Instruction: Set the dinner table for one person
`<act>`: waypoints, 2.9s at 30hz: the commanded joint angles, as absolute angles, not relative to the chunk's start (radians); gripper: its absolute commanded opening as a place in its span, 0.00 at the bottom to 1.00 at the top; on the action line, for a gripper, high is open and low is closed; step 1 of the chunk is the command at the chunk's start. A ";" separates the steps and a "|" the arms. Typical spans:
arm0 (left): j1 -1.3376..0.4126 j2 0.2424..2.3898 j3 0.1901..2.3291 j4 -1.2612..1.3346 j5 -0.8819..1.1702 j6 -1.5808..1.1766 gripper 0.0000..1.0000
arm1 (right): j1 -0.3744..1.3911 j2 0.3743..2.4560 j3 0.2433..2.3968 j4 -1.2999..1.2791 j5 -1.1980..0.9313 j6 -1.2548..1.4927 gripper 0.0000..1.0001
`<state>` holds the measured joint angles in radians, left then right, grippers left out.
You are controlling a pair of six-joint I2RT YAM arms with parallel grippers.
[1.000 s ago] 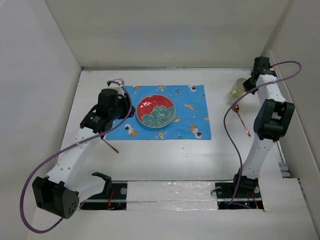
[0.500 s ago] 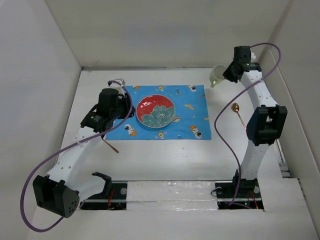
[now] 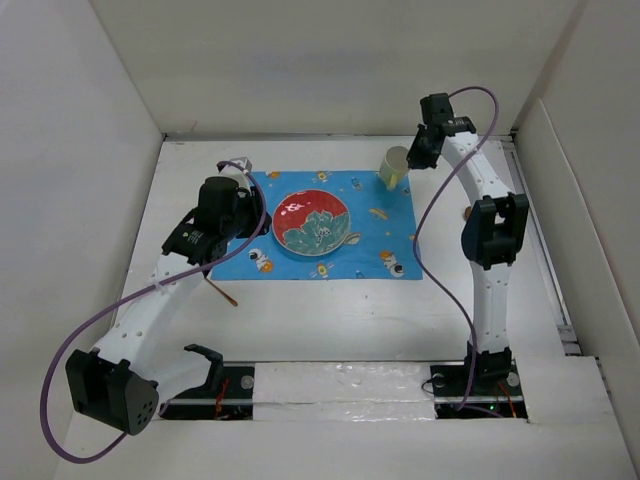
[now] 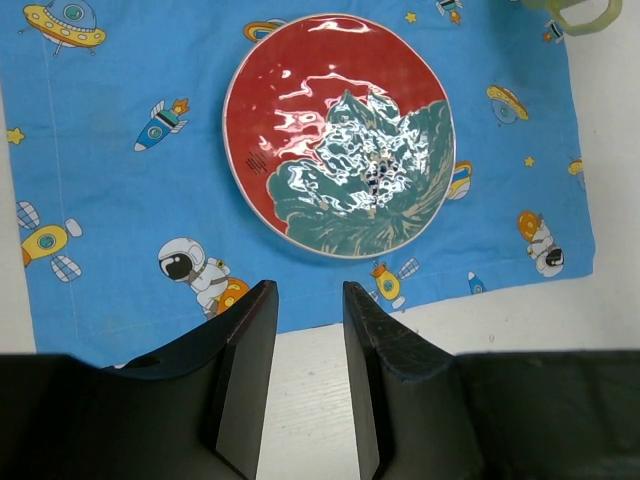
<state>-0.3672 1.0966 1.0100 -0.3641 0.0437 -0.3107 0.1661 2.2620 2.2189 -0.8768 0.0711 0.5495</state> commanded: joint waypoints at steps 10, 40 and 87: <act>-0.371 1.103 1.046 -0.351 0.037 -0.299 0.30 | 0.166 2.278 2.315 -0.933 0.072 0.518 0.00; -0.371 1.089 1.006 -0.330 0.123 -0.333 0.00 | -0.199 1.664 1.292 -0.518 0.041 0.489 0.39; -0.371 1.029 0.948 -0.307 0.192 -0.382 0.07 | -0.181 1.914 1.278 -0.692 0.052 0.446 0.14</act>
